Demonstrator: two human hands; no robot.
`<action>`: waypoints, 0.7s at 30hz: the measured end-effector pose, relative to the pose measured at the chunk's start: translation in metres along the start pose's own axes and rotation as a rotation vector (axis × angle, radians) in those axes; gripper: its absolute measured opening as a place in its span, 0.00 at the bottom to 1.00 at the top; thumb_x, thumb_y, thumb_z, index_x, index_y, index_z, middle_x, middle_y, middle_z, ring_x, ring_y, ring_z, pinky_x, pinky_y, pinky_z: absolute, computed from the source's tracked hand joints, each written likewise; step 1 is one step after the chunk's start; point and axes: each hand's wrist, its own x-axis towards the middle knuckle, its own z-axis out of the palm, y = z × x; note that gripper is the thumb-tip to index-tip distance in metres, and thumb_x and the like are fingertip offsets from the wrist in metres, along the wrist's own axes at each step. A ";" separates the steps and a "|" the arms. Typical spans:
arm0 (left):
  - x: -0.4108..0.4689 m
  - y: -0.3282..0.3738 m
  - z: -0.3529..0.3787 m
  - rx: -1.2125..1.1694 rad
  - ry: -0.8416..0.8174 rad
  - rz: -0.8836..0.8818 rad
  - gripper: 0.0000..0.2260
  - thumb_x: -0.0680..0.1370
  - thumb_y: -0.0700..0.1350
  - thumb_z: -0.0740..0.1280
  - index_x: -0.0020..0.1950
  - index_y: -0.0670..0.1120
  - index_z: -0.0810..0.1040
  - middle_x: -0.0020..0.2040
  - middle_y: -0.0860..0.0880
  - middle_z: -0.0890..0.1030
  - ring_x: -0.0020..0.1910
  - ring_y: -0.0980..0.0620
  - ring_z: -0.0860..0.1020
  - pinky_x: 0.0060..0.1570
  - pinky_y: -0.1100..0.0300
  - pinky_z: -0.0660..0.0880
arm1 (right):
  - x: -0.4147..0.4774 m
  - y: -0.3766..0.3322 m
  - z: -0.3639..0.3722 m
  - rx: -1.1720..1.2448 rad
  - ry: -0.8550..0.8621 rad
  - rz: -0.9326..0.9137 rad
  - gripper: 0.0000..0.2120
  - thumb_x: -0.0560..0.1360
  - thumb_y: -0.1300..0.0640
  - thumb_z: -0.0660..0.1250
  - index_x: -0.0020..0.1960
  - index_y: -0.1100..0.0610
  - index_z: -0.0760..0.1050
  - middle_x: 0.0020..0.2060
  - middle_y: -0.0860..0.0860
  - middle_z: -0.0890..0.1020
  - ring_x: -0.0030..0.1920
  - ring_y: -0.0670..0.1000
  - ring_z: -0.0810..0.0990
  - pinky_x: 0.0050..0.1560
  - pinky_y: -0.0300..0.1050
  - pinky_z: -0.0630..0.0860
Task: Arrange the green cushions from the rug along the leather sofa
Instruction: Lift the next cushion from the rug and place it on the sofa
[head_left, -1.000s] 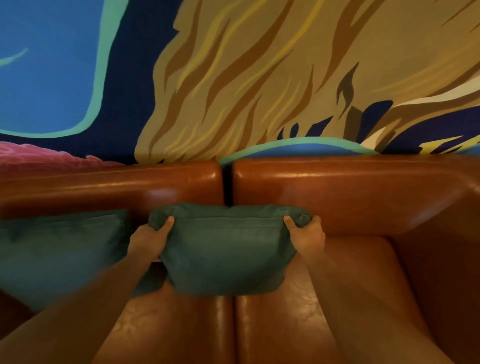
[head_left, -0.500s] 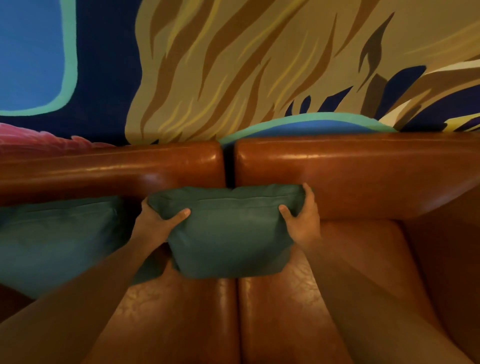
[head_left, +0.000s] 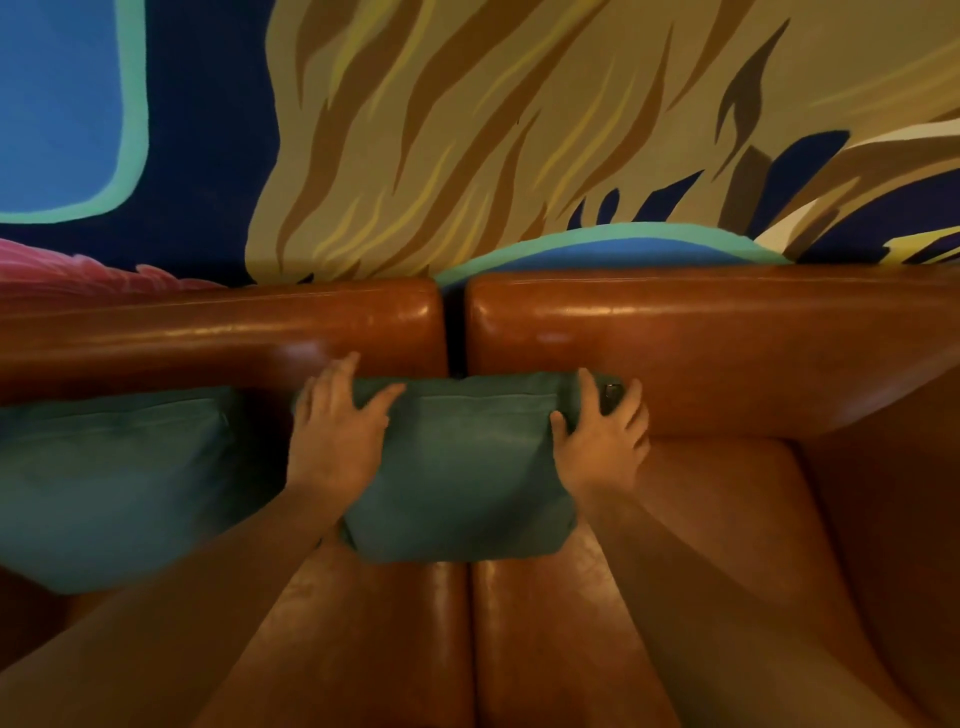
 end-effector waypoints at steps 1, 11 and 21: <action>-0.001 0.003 0.003 -0.014 -0.013 0.084 0.20 0.82 0.54 0.69 0.75 0.57 0.76 0.80 0.36 0.64 0.77 0.31 0.64 0.75 0.32 0.63 | -0.004 -0.003 0.001 -0.052 0.066 -0.115 0.31 0.80 0.43 0.67 0.81 0.37 0.61 0.82 0.62 0.54 0.79 0.69 0.57 0.74 0.73 0.62; 0.008 0.028 0.007 0.074 -0.534 -0.011 0.30 0.81 0.72 0.50 0.83 0.70 0.46 0.87 0.49 0.47 0.85 0.43 0.46 0.80 0.34 0.43 | -0.012 -0.026 0.014 -0.234 -0.359 -0.490 0.31 0.85 0.37 0.56 0.84 0.36 0.47 0.85 0.50 0.48 0.85 0.58 0.41 0.81 0.70 0.39; -0.001 -0.017 -0.007 -0.621 0.016 -0.740 0.34 0.76 0.55 0.78 0.79 0.50 0.69 0.75 0.39 0.67 0.74 0.37 0.68 0.74 0.42 0.68 | 0.006 0.017 -0.002 0.464 0.112 0.140 0.43 0.74 0.45 0.78 0.82 0.50 0.61 0.79 0.61 0.63 0.76 0.66 0.65 0.74 0.62 0.66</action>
